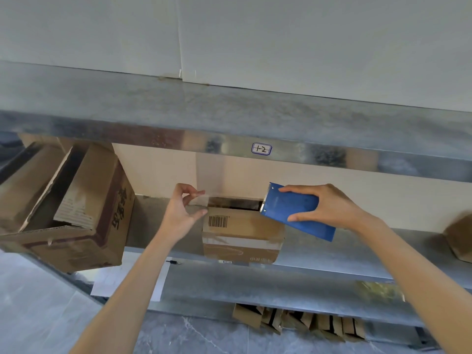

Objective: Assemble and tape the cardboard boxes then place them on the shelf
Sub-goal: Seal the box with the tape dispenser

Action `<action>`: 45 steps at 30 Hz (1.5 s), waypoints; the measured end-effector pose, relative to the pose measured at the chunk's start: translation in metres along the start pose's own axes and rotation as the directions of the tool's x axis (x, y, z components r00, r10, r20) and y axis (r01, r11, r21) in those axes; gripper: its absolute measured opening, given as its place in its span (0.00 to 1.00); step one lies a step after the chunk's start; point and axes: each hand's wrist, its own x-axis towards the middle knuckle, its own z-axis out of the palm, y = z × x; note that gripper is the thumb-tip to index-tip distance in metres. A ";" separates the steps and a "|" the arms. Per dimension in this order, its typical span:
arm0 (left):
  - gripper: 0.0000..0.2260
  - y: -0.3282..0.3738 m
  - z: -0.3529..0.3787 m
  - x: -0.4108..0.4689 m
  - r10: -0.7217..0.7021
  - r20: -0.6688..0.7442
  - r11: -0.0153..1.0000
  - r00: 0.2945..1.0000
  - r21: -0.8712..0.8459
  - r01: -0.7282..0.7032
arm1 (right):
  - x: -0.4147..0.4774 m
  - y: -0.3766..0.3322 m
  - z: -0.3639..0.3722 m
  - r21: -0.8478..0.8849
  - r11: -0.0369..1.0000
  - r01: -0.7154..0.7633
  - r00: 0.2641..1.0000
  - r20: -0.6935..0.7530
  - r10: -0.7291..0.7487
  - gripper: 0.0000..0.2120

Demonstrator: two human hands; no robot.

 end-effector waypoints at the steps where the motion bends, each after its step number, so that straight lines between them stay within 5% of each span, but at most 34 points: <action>1: 0.22 -0.001 0.003 0.001 -0.004 -0.001 1.000 1.000 0.011 0.004 | 0.000 0.002 0.000 0.004 1.000 -0.011 1.000 0.005 0.011 0.28; 20: 0.19 -0.021 0.014 -0.001 0.110 -0.018 0.944 0.994 0.314 -0.099 | 0.019 0.028 0.007 0.153 0.987 -0.043 0.993 0.115 0.025 0.24; 45: 0.20 -0.036 0.010 0.001 -0.014 -0.060 0.982 0.998 0.188 0.025 | 0.041 0.039 0.015 0.284 0.959 -0.005 0.986 0.162 -0.043 0.23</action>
